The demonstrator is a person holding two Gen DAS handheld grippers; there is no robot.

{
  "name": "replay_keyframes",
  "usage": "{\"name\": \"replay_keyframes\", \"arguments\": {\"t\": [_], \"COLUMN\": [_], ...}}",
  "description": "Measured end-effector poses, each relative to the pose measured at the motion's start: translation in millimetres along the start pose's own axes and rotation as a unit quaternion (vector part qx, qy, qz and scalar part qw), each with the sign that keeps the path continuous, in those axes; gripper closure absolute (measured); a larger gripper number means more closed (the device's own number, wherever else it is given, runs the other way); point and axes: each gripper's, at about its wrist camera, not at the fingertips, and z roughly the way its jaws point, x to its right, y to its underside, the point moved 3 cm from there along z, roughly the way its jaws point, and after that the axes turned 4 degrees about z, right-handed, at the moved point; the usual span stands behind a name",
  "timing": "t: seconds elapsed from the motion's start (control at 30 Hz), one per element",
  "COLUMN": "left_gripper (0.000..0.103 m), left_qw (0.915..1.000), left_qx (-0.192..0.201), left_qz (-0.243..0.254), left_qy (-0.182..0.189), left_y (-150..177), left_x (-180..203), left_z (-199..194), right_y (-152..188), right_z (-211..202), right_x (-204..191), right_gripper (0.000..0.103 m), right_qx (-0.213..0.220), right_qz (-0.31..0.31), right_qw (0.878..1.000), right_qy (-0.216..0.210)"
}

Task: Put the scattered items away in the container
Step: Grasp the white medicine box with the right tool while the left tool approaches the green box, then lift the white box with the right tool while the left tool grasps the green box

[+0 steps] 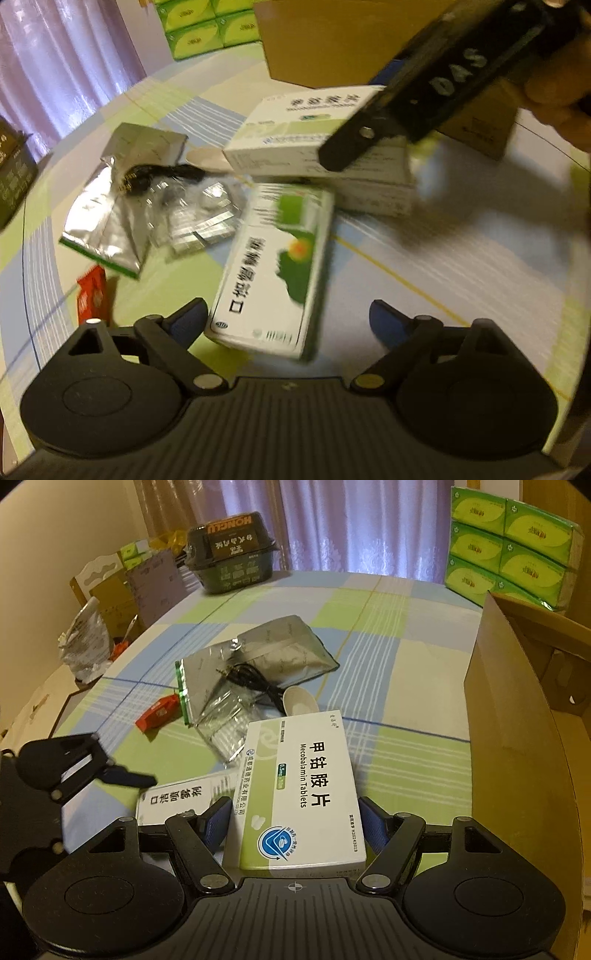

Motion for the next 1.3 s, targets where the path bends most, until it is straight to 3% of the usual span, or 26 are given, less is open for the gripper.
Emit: {"name": "replay_keyframes", "arguments": {"t": [0.3,0.43,0.53,0.87,0.97,1.3], "left_gripper": [0.019,0.047,0.051,0.052,0.05,0.045], "left_qw": [0.9995,0.9984,0.9975,0.9936,0.9927,0.992], "left_qx": [-0.006,0.0,0.005,-0.006,-0.001,0.012], "left_qz": [-0.029,-0.056,-0.07,-0.113,-0.121,-0.126], "left_qy": [-0.012,0.002,0.005,0.006,0.005,-0.002], "left_y": [-11,-18,-17,10,9,-3], "left_x": [-4,-13,-13,0,-3,-9], "left_z": [6,18,17,-9,-10,-3], "right_y": [3,1,-1,-11,-12,-25], "right_z": [2,8,14,28,31,40], "right_x": [0,0,-2,-3,-3,-3], "right_gripper": [0.028,0.028,0.028,0.028,0.013,0.013], "right_qx": [-0.001,-0.004,-0.007,-0.013,-0.019,-0.012], "right_qz": [-0.005,-0.011,-0.018,-0.021,-0.016,-0.018], "right_qw": [1.0,1.0,1.0,1.0,1.0,1.0], "right_qy": [0.006,0.008,0.011,0.013,0.014,0.005]}}
